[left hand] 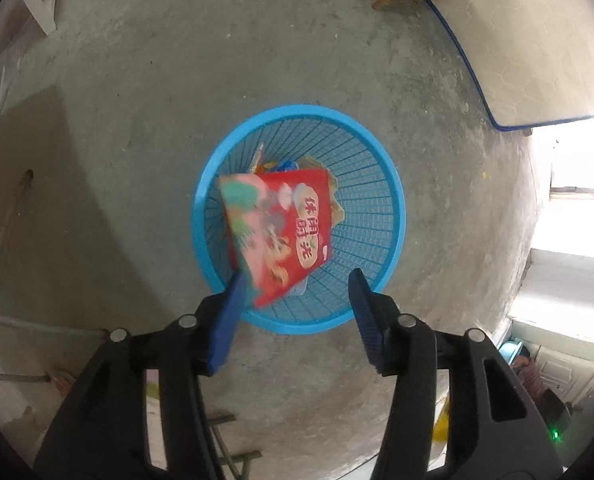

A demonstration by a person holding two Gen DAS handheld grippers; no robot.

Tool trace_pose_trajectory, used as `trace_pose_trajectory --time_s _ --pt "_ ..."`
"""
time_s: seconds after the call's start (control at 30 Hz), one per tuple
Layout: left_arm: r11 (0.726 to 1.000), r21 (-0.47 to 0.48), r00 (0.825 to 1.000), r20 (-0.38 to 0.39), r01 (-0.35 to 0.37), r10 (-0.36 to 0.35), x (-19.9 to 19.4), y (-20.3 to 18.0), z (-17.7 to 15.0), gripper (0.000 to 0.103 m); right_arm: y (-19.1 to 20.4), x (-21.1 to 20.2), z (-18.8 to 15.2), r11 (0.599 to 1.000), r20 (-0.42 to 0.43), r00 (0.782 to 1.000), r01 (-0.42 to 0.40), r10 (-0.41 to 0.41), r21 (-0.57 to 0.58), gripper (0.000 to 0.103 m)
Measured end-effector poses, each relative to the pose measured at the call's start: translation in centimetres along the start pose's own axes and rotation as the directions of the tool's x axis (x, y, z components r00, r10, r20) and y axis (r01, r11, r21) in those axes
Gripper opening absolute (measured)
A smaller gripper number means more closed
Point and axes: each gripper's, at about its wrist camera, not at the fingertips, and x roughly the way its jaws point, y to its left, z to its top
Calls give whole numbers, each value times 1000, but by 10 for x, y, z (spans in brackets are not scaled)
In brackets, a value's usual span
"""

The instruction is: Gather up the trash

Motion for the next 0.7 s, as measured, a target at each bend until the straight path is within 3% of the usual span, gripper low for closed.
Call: trace_pose_trajectory --time_s 0.23,0.4,0.43,0.47,0.57,0.63,0.7 --pt "996 90 990 136 9 -21 -85 -6 -11 56 29 22 15 997 -33 998 -46 44 -55 69" --pt "983 184 973 229 -20 -23 -160 -11 -48 62 76 44 46 988 -12 999 -37 35 -149 70" --pt "980 197 968 249 -33 -17 -176 -11 -60 63 89 55 57 984 -4 999 -33 33 -172 72" --pt "977 208 964 264 -39 -18 -187 -10 -70 64 98 63 63 981 0 1000 -27 27 -190 83" --pt "975 220 945 325 -30 -44 -219 -4 -103 67 119 92 76 966 20 997 82 -79 -245 87" --pt "978 205 921 387 -37 -47 -236 7 -124 67 119 103 75 962 14 993 115 -115 -247 87" --pt "984 168 898 439 -53 -27 -244 20 -140 67 113 102 69 974 5 995 94 -95 -206 87"
